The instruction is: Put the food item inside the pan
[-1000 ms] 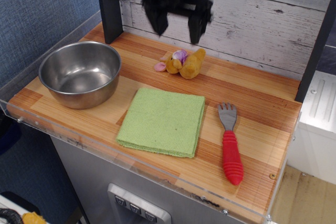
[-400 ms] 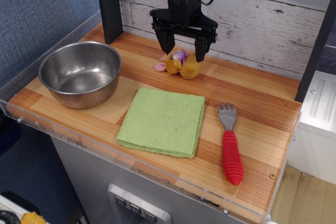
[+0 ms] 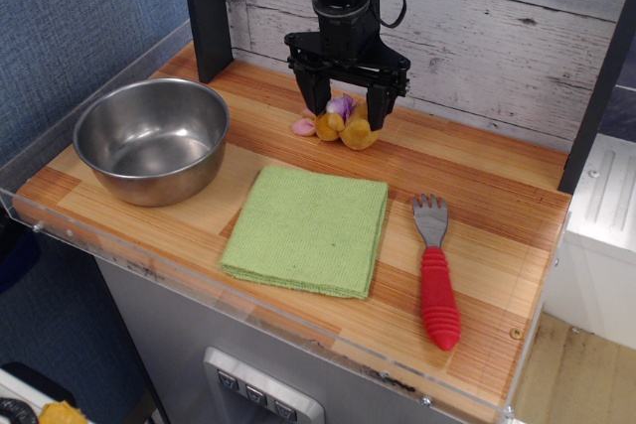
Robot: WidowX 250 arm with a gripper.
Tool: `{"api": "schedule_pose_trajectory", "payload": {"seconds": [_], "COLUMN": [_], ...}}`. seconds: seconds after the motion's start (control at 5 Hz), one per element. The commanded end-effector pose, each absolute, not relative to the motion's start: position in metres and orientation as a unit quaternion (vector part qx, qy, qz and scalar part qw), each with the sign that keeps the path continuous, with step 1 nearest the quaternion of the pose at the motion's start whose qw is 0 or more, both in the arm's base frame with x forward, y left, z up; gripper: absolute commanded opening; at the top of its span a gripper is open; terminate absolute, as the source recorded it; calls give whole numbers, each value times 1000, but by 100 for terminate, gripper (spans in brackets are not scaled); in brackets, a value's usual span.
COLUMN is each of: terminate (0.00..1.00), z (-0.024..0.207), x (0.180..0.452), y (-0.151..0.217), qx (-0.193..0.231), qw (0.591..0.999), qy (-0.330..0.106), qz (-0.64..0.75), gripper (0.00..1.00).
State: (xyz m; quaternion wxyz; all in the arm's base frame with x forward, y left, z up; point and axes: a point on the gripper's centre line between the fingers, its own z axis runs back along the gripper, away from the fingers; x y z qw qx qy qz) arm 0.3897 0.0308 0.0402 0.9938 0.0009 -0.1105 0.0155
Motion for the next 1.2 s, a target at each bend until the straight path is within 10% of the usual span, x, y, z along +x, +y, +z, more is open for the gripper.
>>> {"api": "schedule_pose_trajectory", "payload": {"seconds": [0.0, 1.0], "terminate": [0, 0], "z": [52, 85], "x": [386, 391], "y": [37, 19], "qx": [11, -27], "qw": [992, 989], "qy": [-127, -147], "qz": [20, 1], "gripper": [0, 0]}}
